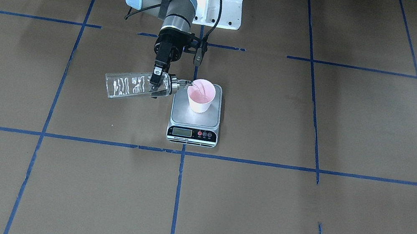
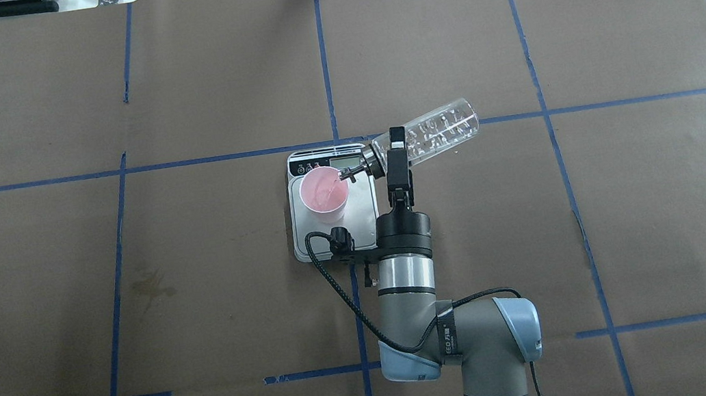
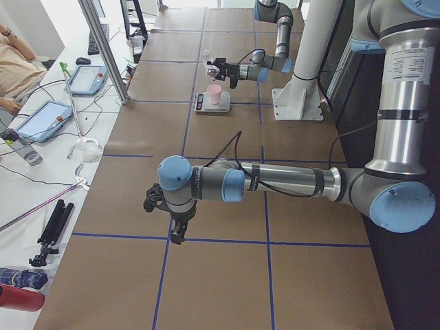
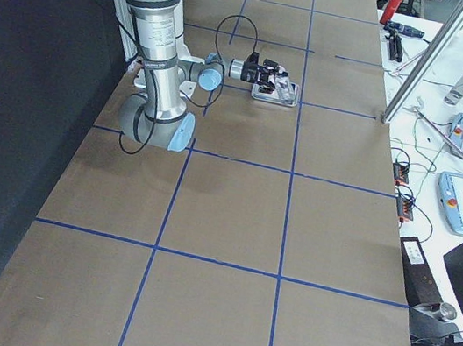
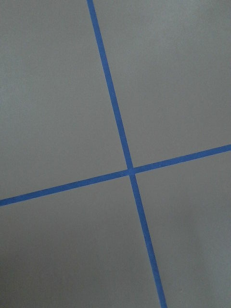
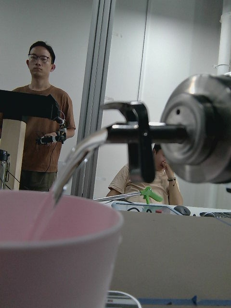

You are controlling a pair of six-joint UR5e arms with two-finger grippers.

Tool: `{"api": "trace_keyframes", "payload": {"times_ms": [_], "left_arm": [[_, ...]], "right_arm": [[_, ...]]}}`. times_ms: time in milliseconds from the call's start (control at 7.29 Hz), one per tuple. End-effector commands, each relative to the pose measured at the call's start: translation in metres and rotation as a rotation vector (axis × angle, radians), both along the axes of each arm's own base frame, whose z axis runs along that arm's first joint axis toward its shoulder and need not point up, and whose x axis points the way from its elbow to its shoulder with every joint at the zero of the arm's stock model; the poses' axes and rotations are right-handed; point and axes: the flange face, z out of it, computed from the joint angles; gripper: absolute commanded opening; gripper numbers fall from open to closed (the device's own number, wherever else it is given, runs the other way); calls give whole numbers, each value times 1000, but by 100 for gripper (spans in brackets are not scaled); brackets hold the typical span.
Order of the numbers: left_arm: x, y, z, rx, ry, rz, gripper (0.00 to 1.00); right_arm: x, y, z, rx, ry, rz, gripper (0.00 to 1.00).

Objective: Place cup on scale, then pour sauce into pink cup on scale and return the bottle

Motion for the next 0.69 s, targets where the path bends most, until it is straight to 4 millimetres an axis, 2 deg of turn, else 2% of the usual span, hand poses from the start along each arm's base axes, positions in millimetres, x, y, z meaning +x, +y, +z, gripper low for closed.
{"api": "trace_keyframes", "payload": {"times_ms": [0, 411, 548], "left_arm": [[0, 0, 0, -1, 0, 0, 100], [0, 0, 0, -1, 0, 0, 100], [0, 0, 0, 1, 0, 0, 100]], "right_arm": [[0, 0, 1, 0, 0, 0, 0], [1, -1, 0, 2, -17, 2, 0], [4, -1, -6, 9, -70, 3, 0]]}}
